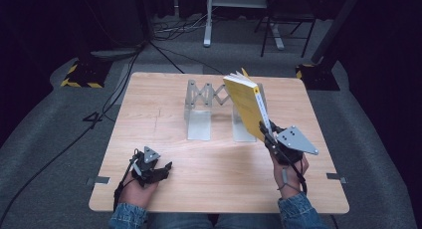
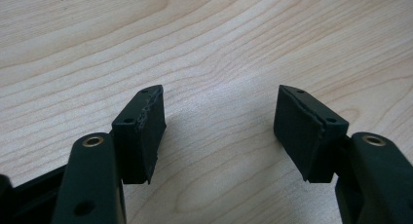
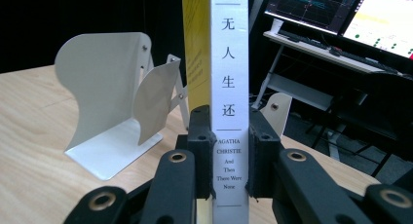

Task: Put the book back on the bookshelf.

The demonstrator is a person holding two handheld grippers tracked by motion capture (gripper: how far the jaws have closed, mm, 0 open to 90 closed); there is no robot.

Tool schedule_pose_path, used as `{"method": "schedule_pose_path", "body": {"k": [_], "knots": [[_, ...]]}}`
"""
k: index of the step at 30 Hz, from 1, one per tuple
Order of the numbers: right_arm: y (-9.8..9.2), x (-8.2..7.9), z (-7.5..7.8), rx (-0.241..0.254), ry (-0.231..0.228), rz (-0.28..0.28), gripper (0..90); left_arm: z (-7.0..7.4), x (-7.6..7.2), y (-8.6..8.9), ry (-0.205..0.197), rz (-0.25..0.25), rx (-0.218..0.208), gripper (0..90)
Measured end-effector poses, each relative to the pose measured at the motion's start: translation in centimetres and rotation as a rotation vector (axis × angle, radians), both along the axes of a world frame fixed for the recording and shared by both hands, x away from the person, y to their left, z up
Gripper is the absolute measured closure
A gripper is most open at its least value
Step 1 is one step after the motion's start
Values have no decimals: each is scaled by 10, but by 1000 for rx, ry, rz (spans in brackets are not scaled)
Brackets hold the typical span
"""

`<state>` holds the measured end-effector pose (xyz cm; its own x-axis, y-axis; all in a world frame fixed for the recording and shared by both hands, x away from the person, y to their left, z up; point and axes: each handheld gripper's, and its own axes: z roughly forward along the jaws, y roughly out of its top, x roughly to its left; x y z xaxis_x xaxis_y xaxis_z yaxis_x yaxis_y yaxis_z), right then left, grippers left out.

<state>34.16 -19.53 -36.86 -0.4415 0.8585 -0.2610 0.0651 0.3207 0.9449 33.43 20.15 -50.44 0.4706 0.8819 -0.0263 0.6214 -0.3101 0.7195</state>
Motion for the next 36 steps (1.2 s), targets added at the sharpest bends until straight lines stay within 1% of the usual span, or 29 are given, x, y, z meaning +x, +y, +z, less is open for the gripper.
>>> {"method": "schedule_pose_path", "body": {"k": [7,11,15,19,24,26,32,36], "knots": [[1,18,6,54,13,-21,763,0,0,0,0,0,1,366],[3,27,6,70,20,-45,763,0,0,0,1,-1,0,366],[7,37,5,73,18,-61,763,0,0,0,1,-4,2,359],[11,43,2,80,16,-71,763,0,0,0,0,-6,6,356],[14,52,-2,145,23,-85,763,0,0,0,1,-8,7,350],[16,55,-3,161,21,-89,763,0,0,0,1,-9,7,349],[22,63,-7,160,26,-105,763,0,0,0,1,-9,7,349],[23,67,-11,174,31,-116,762,0,0,0,1,-9,7,349]]}}
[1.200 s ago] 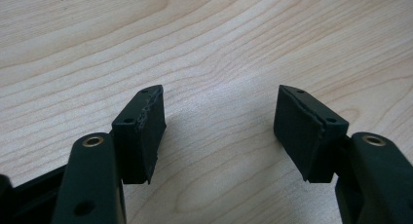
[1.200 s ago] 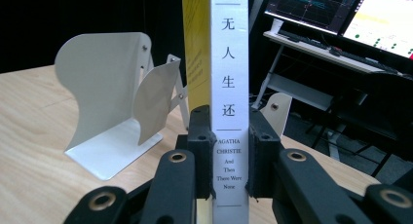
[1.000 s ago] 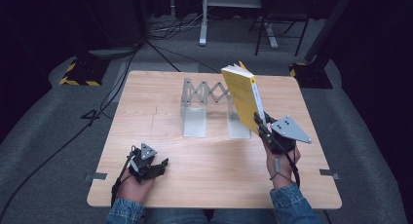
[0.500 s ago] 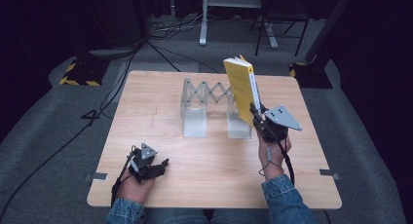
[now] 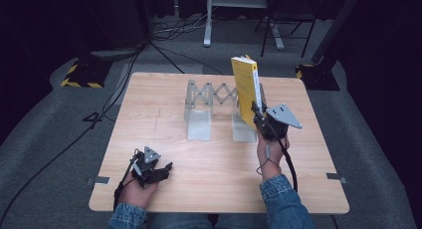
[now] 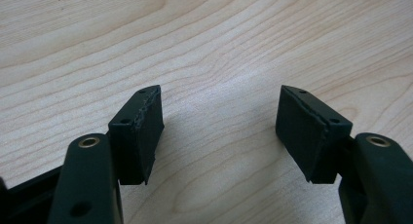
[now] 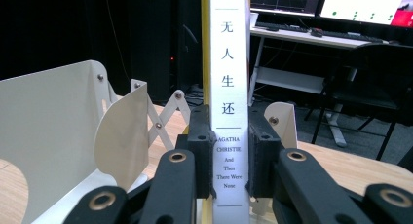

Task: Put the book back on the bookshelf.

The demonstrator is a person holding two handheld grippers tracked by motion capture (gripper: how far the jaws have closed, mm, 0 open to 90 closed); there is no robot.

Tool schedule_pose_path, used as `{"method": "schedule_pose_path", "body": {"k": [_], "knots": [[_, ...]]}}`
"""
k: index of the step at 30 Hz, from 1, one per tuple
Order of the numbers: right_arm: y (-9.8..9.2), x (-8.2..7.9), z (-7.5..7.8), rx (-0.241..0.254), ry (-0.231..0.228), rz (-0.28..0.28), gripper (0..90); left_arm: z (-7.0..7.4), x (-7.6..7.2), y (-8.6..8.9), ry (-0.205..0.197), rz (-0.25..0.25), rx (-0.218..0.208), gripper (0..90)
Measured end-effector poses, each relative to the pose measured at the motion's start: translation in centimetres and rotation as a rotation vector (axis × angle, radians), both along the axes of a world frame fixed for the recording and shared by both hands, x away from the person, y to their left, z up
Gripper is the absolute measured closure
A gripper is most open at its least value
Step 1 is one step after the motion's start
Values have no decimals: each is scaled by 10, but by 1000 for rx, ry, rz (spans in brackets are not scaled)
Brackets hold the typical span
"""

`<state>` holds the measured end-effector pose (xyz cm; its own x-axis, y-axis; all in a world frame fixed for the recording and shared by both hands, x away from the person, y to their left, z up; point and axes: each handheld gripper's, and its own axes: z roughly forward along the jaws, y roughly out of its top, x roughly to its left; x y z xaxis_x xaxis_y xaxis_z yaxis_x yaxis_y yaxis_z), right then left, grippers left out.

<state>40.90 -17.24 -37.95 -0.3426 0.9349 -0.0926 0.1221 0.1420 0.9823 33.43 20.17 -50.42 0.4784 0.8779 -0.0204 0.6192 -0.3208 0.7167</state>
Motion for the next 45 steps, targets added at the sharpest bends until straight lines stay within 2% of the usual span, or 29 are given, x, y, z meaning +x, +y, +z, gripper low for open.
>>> {"method": "schedule_pose_path", "body": {"k": [3,6,9,14,18,24,30,34,38,41,45], "knots": [[0,2,-4,26,9,-5,762,0,0,0,0,0,0,349],[0,4,-7,30,18,-11,762,0,0,0,-1,0,1,349],[-1,5,-11,43,16,-14,761,0,0,0,0,0,0,349],[1,5,-15,36,-1,-13,760,0,0,0,0,0,0,349],[2,5,-23,59,7,-4,758,0,0,0,0,0,0,349],[10,4,-36,18,28,10,754,0,0,0,0,0,0,349],[15,4,-46,-22,71,26,749,0,0,0,-1,0,1,349],[12,5,-54,-5,101,32,749,0,0,0,-1,1,0,349],[12,6,-65,-27,147,32,749,0,0,0,-1,1,0,349],[12,6,-67,-15,148,49,741,0,0,0,-1,0,0,349],[13,6,-67,-29,153,61,734,0,0,0,-1,0,0,349]]}}
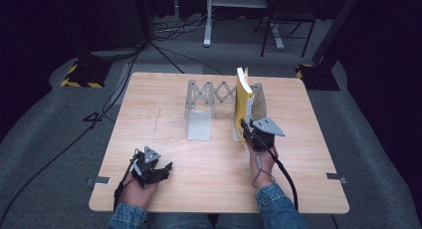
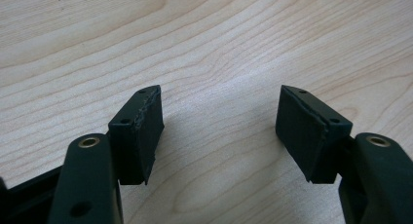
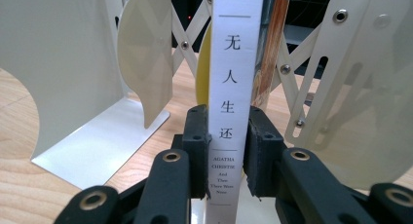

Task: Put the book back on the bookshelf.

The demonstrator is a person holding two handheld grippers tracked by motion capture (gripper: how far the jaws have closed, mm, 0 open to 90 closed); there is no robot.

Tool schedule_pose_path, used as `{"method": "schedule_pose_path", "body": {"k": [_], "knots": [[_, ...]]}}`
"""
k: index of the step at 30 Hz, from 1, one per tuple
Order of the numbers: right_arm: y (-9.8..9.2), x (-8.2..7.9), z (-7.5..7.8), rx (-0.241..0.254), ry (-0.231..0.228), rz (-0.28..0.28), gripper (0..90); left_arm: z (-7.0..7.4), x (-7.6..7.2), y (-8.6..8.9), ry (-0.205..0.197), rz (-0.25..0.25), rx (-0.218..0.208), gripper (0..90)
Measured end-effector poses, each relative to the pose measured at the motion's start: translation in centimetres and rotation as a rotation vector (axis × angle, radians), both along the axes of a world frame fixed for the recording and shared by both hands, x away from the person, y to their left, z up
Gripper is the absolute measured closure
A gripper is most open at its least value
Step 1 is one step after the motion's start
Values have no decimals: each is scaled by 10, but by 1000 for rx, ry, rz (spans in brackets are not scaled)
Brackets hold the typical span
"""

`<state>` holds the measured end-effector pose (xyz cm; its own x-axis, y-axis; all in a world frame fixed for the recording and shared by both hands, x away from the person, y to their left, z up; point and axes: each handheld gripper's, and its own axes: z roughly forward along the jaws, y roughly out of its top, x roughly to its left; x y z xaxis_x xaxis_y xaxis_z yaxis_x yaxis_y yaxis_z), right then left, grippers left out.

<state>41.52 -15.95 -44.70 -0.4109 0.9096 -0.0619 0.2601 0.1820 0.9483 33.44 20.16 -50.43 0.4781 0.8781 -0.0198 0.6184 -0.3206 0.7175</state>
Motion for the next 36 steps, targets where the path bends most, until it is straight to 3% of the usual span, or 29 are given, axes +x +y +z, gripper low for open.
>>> {"method": "schedule_pose_path", "body": {"k": [9,19,23,27,36], "knots": [[4,4,-13,-47,56,0,733,0,0,0,2,2,-5,349],[1,13,-17,-25,52,6,730,0,0,0,2,2,-5,349],[0,12,-16,-26,59,10,661,0,0,0,3,4,-7,349],[-2,10,-13,-24,58,17,546,0,0,0,2,3,-7,349],[-15,-6,10,14,25,58,484,0,0,0,5,4,-12,349]]}}
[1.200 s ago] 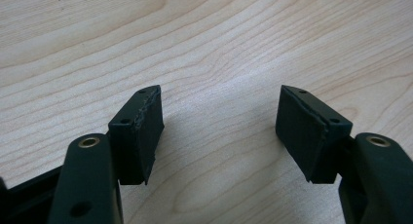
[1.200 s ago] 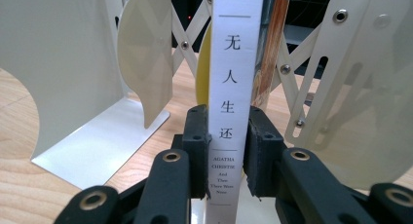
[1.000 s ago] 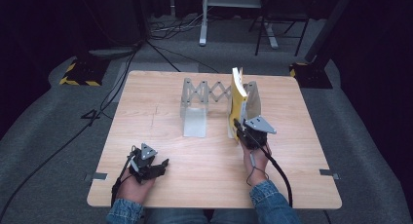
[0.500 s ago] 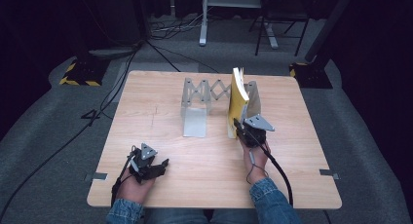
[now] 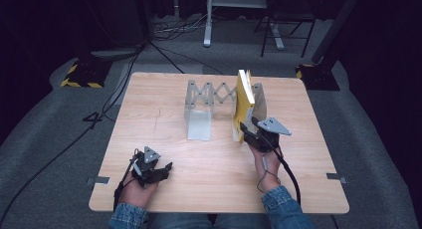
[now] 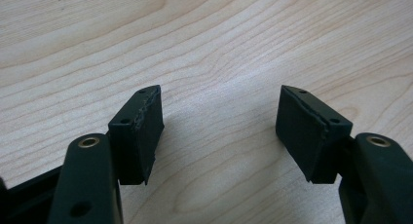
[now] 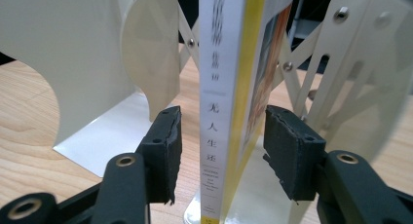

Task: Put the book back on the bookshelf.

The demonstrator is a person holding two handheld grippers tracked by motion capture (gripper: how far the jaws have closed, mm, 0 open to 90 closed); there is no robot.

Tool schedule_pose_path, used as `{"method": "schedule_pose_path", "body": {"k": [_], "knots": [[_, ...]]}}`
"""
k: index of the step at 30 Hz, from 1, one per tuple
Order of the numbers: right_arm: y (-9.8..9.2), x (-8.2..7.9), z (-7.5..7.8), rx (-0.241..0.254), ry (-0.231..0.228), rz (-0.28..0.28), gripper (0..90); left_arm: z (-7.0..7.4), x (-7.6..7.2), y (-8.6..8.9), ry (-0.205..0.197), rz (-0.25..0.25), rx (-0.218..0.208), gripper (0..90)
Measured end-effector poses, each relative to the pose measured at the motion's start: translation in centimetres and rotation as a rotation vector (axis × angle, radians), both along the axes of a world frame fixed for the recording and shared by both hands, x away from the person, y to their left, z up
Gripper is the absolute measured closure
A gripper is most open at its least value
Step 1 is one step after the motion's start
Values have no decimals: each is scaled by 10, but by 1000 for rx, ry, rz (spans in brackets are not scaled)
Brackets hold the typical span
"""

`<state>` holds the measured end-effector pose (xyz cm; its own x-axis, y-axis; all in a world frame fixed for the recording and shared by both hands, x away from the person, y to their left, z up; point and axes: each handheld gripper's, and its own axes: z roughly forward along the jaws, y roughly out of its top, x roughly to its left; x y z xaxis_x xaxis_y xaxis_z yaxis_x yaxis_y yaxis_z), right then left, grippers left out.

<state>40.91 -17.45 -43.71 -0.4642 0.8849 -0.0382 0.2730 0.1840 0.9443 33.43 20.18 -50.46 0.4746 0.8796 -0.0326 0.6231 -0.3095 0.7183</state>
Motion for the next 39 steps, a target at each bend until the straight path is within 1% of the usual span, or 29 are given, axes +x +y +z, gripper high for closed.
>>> {"method": "schedule_pose_path", "body": {"k": [2,4,7,9,10,11,12,14,16,18,19,21,24,25,27,28,30,36,38,39], "knots": [[-5,-4,6,5,-6,15,475,0,0,2,-1,-7,11,348],[-11,-8,10,7,-5,31,467,0,0,3,-4,-10,9,343],[-20,-14,16,-10,-7,59,451,0,-1,6,-1,-33,13,330],[-27,-18,19,-14,1,80,437,0,-2,9,1,-43,11,320],[-32,-20,21,-11,5,87,431,0,-2,11,4,-50,9,318],[-36,-23,24,-5,11,95,427,0,-3,12,1,-46,12,316],[-41,-25,26,2,10,103,420,0,-3,14,1,-56,18,311],[-50,-30,30,8,13,112,408,0,-3,14,6,-54,11,305],[-59,-35,32,-3,17,121,400,0,-3,15,7,-63,16,299],[-66,-41,33,-28,8,129,400,0,-3,16,5,-63,16,296],[-70,-43,33,-37,10,137,398,0,-3,15,9,-60,13,294],[-77,-47,32,-47,32,154,394,0,-3,15,10,-58,13,288],[-89,-52,31,-61,54,156,377,0,-3,15,4,-60,15,274],[-93,-54,30,-59,64,158,376,0,-3,15,4,-59,16,274],[-100,-58,28,-48,84,181,377,0,-3,15,6,-59,17,273],[-103,-61,27,-43,100,183,373,0,-3,15,5,-58,16,273],[-109,-65,24,-37,115,188,369,0,-3,15,6,-58,17,273],[-130,-70,17,-58,166,170,345,0,-3,15,6,-57,20,273],[-138,-71,15,-74,192,162,342,0,-3,14,8,-55,12,272],[-142,-71,14,-84,198,157,339,0,-2,15,7,-58,16,272]]}}
